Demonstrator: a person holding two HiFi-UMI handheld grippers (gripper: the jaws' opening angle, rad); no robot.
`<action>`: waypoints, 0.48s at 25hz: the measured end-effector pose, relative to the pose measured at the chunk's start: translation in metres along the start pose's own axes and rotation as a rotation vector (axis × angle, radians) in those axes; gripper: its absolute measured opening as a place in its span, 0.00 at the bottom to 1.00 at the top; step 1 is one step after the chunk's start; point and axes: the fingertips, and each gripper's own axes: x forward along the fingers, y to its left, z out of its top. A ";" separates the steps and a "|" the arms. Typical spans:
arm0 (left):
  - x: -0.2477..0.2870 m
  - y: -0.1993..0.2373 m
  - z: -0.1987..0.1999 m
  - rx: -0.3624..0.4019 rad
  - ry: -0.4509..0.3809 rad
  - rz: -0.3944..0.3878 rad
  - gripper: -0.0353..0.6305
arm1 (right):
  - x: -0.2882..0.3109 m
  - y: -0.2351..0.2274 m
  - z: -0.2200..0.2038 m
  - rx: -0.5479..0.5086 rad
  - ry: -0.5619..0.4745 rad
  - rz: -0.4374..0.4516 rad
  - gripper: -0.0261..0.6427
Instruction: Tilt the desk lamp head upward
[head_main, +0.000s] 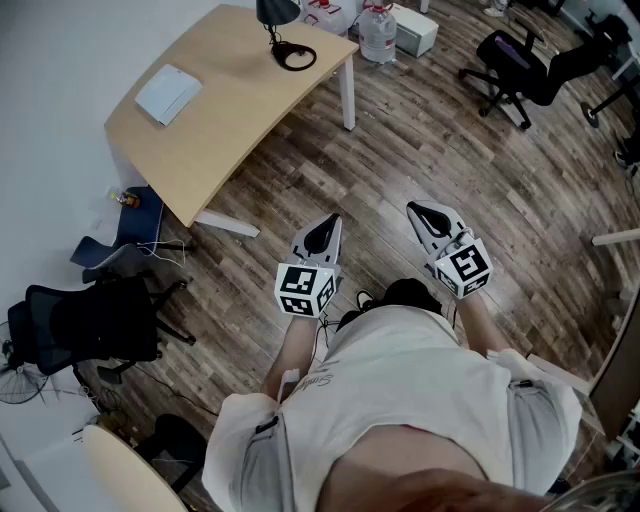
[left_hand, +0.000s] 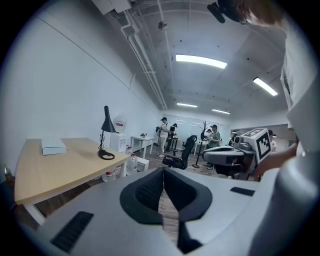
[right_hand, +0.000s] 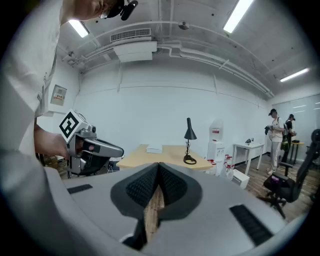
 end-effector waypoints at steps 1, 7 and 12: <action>0.002 0.002 0.001 0.000 0.002 -0.003 0.08 | 0.002 -0.001 0.001 -0.001 0.000 0.001 0.03; 0.013 0.009 -0.004 -0.020 0.021 -0.014 0.08 | 0.012 -0.007 0.001 0.033 -0.022 -0.003 0.03; 0.028 0.017 -0.007 -0.028 0.046 -0.007 0.08 | 0.026 -0.021 -0.009 0.041 0.004 -0.001 0.03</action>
